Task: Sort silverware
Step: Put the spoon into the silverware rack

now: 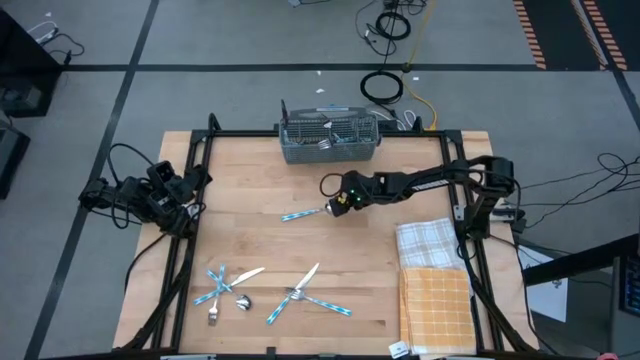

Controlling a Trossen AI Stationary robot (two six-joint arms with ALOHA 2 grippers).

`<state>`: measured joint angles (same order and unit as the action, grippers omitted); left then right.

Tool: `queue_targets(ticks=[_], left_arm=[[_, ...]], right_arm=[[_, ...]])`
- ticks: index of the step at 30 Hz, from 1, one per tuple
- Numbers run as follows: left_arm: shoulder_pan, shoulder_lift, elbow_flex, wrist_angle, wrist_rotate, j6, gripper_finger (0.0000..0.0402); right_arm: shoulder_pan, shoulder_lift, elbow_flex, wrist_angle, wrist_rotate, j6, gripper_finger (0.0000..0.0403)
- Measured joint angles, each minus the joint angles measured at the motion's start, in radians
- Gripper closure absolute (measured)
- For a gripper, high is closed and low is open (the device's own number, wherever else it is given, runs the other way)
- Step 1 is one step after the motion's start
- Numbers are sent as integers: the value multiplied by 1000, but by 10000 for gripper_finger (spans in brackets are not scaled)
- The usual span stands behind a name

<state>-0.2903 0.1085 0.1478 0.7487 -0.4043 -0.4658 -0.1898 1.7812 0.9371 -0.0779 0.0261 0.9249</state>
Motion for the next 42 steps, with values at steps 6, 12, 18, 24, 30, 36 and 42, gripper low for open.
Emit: queue_targets(ticks=[6, 12, 18, 24, 30, 36, 42], left_arm=[[0, 0, 0, -5, 0, 0, 249], [0, 0, 0, -16, -7, 1, 249], [0, 0, 0, -30, -23, 1, 249], [0, 0, 0, -34, -22, 1, 249], [0, 0, 0, -34, -23, 1, 249], [0, 0, 0, -33, -22, 0, 249], [0, 0, 0, -33, -22, 0, 249]], right_arm=[[15, 66, 1, 55, -28, 7, 170], [13, 111, 2, 153, -46, 46, 187], [11, 118, 2, 151, -47, 34, 279], [12, 121, 1, 162, -73, -1, 390], [19, 108, 28, 170, -118, -9, 400], [16, -22, 153, 67, -54, -118, 402], [-14, -169, 429, -345, 122, -358, 402]])
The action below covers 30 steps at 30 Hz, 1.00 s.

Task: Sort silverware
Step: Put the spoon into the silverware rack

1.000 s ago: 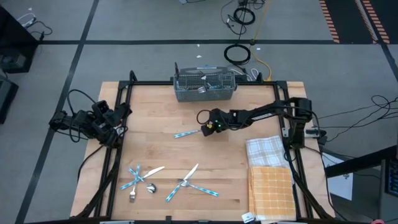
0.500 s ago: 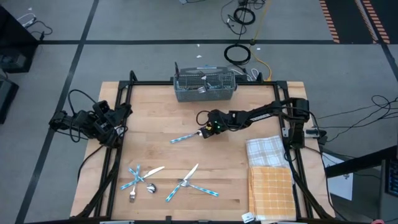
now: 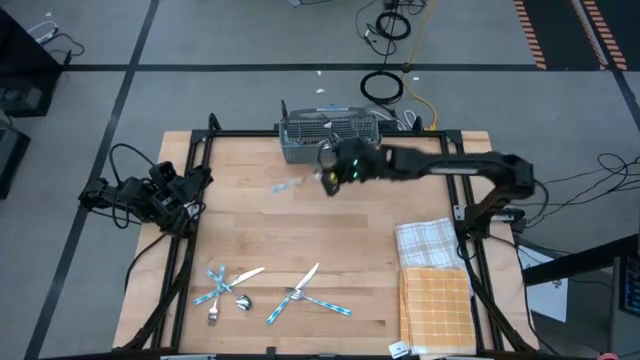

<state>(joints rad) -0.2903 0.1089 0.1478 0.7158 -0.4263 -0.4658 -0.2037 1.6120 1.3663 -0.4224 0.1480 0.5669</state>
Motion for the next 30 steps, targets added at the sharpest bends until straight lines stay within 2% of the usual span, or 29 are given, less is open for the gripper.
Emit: queue_targets(ticks=[8, 12, 19, 23, 30], left_arm=[[0, 0, 0, 0, 0, 0, 249], [0, 0, 0, 0, 0, 1, 249], [0, 0, 0, -2, -1, 1, 249], [0, 0, 0, -10, -30, 1, 249], [0, 0, 0, -23, -45, 0, 249]], right_arm=[[-70, -70, 424, -404, 210, -280, 402], [-144, -63, 565, -561, 305, -369, 402], [-257, -30, 585, -639, 286, -455, 402], [-268, 41, 585, -626, 217, -495, 402], [-268, 115, 583, -618, 248, -550, 403]])
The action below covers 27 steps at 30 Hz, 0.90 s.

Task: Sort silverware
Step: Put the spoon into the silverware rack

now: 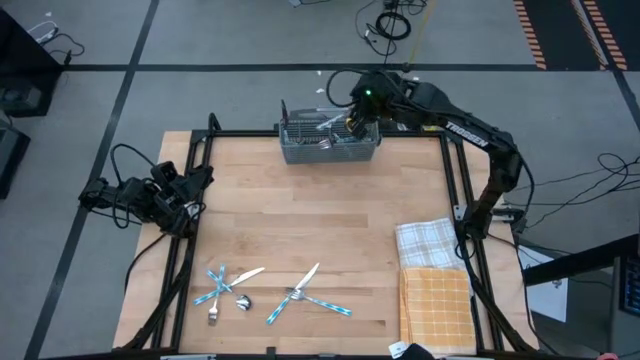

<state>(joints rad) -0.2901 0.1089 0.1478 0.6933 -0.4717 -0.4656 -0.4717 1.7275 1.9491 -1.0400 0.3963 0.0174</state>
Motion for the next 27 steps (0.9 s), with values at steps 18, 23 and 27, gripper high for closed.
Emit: queue_targets(ticks=[18, 23, 27], left_arm=[[0, 0, 0, -4, 0, 9, 249], [0, 0, 0, -4, -3, 27, 249], [0, 0, 0, -5, -4, 28, 249]], right_arm=[[-94, -229, 2, -274, 126, 0, 403], [-110, -218, 2, -287, 64, 19, 403], [-113, -187, 2, -303, 70, -1, 403]])
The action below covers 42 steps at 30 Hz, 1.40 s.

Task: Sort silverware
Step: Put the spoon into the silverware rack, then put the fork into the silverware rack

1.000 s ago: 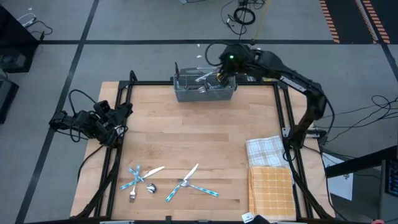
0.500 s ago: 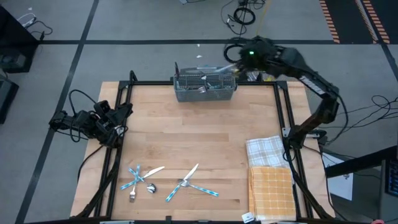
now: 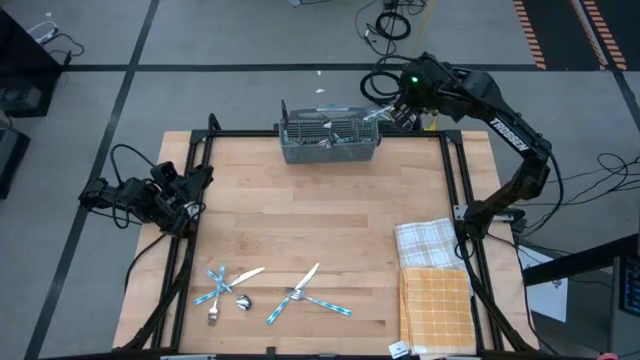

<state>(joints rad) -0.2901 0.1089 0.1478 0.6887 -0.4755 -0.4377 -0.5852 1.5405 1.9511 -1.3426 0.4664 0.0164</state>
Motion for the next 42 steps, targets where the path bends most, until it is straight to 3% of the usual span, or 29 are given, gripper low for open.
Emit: queue_targets(ticks=[26, 30, 38, 42], left_arm=[[0, 0, 0, 0, -1, -1, 249], [0, 0, 0, 1, -1, -1, 249], [0, 0, 0, 1, 6, -1, 249], [0, 0, 11, -42, 110, -24, 249]], right_arm=[[-24, 273, -1, 32, -4, -241, 399], [-24, 289, -1, 31, -60, -272, 361], [-21, 252, 2, 37, -76, -272, 232], [5, 212, 98, -4, -97, -263, 212]])
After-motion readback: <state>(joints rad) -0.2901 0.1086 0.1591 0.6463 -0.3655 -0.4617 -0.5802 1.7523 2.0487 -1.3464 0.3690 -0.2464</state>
